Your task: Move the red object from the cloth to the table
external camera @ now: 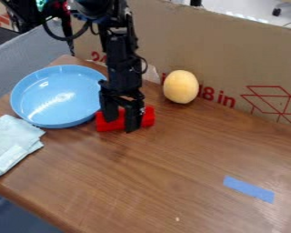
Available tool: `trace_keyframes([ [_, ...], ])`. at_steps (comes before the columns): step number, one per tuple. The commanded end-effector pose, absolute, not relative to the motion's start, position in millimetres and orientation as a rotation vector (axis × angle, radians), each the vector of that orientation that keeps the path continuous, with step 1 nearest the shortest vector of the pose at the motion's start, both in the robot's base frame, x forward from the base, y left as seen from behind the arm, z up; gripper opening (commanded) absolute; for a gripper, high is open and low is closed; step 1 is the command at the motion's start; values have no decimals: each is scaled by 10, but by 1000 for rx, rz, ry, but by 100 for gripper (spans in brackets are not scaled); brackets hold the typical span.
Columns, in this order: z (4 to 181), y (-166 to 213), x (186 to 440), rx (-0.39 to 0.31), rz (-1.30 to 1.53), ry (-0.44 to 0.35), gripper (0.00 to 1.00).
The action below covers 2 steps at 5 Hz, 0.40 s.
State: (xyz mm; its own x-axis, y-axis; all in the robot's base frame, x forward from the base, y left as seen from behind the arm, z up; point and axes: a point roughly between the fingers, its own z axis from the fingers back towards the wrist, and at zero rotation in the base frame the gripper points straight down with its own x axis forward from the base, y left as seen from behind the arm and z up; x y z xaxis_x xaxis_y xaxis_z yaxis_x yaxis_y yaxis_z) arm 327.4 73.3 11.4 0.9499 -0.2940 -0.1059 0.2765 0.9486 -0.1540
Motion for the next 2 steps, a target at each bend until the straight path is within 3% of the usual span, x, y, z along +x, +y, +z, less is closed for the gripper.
trace_keyframes([
  [1, 70, 687, 3431, -106, -283, 97, 100],
  [2, 159, 683, 3380, -132, -268, 62, 100],
])
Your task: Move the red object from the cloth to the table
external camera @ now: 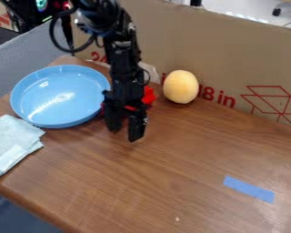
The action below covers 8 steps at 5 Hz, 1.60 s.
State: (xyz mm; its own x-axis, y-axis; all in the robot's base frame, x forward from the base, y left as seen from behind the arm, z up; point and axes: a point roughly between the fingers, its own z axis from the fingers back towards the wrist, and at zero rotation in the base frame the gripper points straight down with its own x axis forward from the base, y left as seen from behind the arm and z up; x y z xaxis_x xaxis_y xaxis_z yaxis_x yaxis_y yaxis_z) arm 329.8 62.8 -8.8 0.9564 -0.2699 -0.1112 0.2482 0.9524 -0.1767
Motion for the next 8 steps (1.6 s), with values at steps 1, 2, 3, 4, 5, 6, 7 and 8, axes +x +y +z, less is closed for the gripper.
trace_keyframes([
  [1, 305, 743, 3288, -157, -266, 30, 100],
  [2, 376, 640, 3297, -159, -269, -15, 100],
  [3, 674, 524, 3308, -108, -298, -77, 100],
  [4, 1022, 619, 3251, -76, -317, -131, 100],
  [5, 1231, 686, 3324, -89, -320, -176, 100],
  [6, 1210, 760, 3296, -95, -322, -195, 100],
  [7, 1270, 725, 3271, -90, -326, -184, 100],
  [8, 1333, 642, 3182, -102, -329, -172, 100],
])
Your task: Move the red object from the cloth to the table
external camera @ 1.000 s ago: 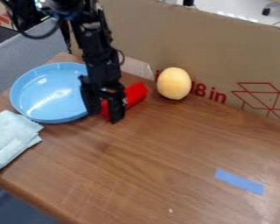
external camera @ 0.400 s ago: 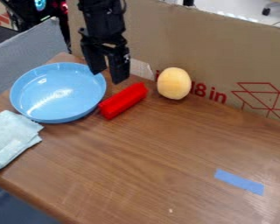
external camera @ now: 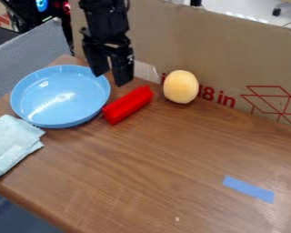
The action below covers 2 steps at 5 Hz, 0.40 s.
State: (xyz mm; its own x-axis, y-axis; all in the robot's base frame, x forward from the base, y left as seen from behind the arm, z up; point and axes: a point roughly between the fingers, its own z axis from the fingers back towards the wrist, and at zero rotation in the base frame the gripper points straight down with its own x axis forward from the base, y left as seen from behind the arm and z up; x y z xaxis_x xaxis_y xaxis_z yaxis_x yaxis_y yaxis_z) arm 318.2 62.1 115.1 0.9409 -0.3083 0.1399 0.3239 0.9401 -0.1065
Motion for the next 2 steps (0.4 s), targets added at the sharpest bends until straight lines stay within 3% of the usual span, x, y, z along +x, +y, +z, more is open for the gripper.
trace_keyframes([
  [1, 1263, 720, 3202, -102, -312, -152, 100],
  [2, 1309, 676, 3256, -76, -311, -150, 100],
])
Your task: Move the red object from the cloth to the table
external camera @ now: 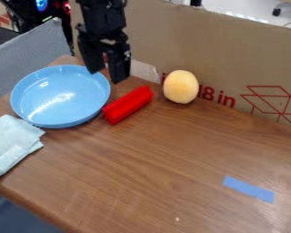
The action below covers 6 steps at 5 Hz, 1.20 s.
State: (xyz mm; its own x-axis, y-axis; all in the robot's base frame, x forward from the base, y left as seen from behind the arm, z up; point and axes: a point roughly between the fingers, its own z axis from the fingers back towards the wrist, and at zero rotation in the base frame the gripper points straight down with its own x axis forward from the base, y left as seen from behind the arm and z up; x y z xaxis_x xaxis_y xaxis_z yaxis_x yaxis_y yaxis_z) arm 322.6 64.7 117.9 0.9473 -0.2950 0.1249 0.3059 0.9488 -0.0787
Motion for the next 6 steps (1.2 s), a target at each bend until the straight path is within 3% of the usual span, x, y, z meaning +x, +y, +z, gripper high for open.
trace_keyframes([
  [1, 1223, 687, 3339, -67, -312, -153, 100],
  [3, 1387, 553, 3504, -55, -329, -141, 100],
  [4, 1158, 559, 3605, -35, -313, -119, 100],
  [5, 1055, 704, 3652, -44, -296, -81, 100],
  [6, 1136, 616, 3443, -49, -304, -92, 100],
])
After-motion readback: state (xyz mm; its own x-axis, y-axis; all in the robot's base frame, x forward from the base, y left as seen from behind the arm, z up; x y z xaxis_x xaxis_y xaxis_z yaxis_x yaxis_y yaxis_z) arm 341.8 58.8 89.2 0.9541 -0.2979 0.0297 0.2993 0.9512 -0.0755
